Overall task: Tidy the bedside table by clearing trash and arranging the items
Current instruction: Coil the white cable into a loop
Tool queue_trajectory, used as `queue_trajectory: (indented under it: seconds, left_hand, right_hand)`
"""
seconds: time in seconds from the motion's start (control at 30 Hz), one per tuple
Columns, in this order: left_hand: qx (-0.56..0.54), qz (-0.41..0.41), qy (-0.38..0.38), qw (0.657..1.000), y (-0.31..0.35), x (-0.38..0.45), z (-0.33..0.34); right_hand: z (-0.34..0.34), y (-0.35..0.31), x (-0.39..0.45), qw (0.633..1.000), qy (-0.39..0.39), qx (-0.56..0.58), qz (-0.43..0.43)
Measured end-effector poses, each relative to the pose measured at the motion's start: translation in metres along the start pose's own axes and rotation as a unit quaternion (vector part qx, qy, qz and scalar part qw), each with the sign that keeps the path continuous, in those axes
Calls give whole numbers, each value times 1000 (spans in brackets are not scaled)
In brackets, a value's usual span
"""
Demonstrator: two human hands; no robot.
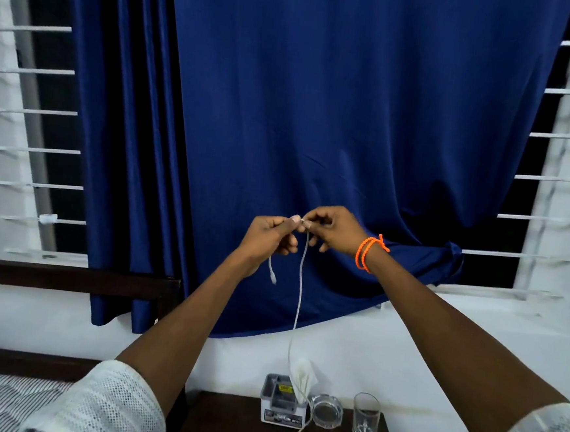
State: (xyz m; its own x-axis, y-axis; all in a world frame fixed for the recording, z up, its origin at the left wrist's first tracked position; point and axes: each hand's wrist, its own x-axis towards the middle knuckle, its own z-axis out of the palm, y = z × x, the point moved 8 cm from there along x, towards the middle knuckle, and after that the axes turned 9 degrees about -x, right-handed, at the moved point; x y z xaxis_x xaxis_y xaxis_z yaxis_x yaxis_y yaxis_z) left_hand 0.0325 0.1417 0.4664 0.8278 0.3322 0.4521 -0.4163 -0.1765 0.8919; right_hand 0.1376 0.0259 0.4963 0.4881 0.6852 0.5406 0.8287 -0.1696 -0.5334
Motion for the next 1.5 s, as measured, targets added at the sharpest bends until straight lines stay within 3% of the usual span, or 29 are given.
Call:
queue_trajectory:
  seconds: [0.13, 0.37, 0.63, 0.83, 1.07, 1.33, 1.5]
  left_hand:
    - [-54, -40, -16, 998, -5, -1, 6]
    - [-170, -113, -62, 977, -8, -11, 17]
    - [-216, -128, -105, 962, -12, -14, 17]
    - [-254, -110, -152, 949, -11, -18, 23]
    - [-239, -184, -242, 922, -17, -33, 33]
    - [-238, -187, -278, 912, -20, -36, 36]
    - [-310, -143, -259, 904, -15, -34, 30]
  right_hand:
    - [-7, -1, 5, 1000, 30, 3, 8]
    - [9, 6, 5, 999, -15, 46, 24]
    - [4, 16, 5, 998, 26, 24, 60]
    - [10, 10, 5, 998, 35, 41, 38]
    - [18, -2, 5, 999, 23, 33, 4]
    - [30, -6, -1, 999, 23, 33, 15]
    - [40, -3, -3, 999, -17, 23, 42]
